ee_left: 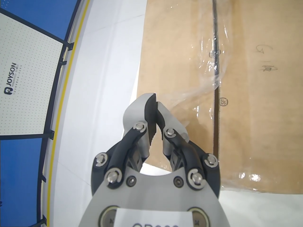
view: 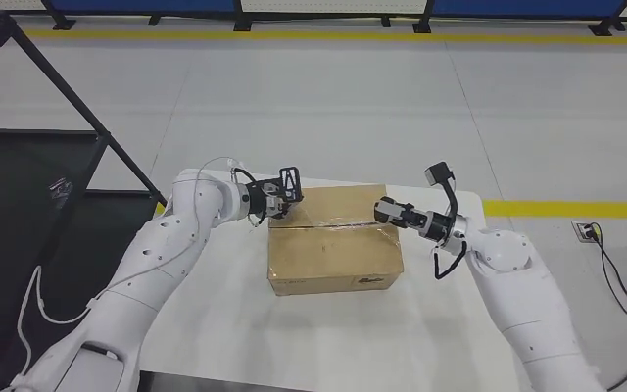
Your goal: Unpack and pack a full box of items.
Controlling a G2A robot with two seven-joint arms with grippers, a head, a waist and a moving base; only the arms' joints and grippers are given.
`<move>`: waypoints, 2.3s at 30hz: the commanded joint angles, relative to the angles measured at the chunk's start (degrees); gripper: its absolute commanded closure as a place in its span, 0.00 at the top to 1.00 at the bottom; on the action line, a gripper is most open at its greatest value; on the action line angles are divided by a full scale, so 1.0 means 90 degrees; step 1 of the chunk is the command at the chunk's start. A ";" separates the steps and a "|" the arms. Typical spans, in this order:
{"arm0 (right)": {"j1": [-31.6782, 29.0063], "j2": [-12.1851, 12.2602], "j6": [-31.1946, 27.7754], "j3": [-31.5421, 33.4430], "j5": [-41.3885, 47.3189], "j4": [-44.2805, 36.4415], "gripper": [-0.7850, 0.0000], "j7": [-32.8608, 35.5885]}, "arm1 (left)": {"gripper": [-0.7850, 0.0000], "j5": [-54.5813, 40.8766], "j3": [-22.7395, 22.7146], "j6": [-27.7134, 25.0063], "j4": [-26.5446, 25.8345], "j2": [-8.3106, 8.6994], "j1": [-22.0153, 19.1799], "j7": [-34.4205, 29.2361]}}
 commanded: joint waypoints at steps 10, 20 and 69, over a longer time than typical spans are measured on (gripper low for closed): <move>0.0250 -0.0024 0.0018 -0.0199 0.0115 0.0125 1.00 0.0090 | 0.00 0.0341 -0.0538 0.0214 -0.1012 0.0372 0.0674 -0.0092; 0.0567 -0.0101 -0.0015 -0.0502 0.0234 0.0356 1.00 0.0150 | 0.00 0.0274 -0.1470 0.0098 -0.2547 0.0799 0.1830 -0.0293; 0.1706 -0.0789 0.0593 -0.2041 0.0235 0.1542 1.00 -0.0568 | 1.00 -0.1779 -0.3321 0.3064 -0.3681 0.1085 0.3928 -0.1528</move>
